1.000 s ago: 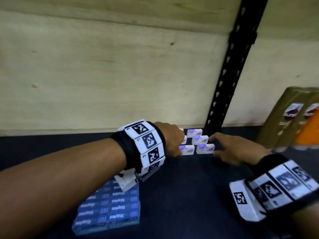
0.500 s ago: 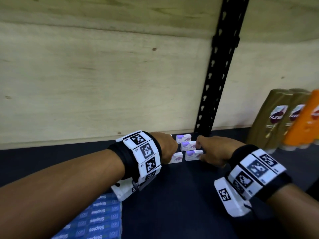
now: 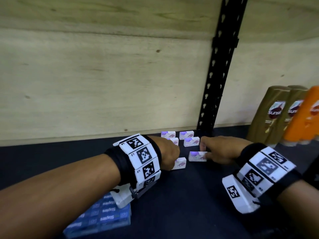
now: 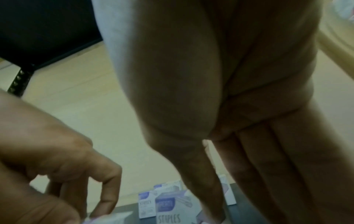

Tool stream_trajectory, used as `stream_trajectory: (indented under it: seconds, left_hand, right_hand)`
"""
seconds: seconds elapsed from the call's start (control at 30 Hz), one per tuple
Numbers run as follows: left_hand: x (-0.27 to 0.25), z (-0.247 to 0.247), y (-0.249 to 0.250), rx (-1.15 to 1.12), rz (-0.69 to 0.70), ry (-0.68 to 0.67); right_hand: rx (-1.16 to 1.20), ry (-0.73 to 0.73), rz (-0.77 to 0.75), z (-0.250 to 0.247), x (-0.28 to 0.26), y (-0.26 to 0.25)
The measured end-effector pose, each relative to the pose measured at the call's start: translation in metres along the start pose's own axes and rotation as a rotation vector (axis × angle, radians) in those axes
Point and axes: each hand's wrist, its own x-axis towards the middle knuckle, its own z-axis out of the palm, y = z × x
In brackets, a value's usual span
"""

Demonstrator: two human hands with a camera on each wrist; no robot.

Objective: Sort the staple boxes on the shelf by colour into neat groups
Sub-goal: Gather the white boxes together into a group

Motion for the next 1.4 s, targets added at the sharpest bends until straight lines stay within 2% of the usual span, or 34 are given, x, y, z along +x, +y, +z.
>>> stream_trajectory:
  seconds: [0.1,0.17,0.57,0.9,1.4]
  left_hand:
    - [0.0,0.003,0.002,-0.01,-0.008,-0.114]
    - [-0.009,0.002,0.009,-0.005,0.025,-0.129]
    - [-0.045,0.013,0.027,-0.009,0.09,-0.124]
    - [-0.058,0.013,0.024,-0.01,0.119,-0.113]
    - [-0.053,0.01,0.025,-0.058,0.105,-0.139]
  right_hand:
    - [0.042,-0.024,-0.027,0.002,-0.013,0.002]
    - [0.047,-0.037,-0.051,0.005,-0.022,0.001]
    - [-0.004,-0.064,-0.178,0.028,-0.059,0.005]
    - [0.05,-0.085,-0.242,0.033,-0.056,0.008]
    - [0.031,-0.112,-0.216,0.031,-0.059,0.002]
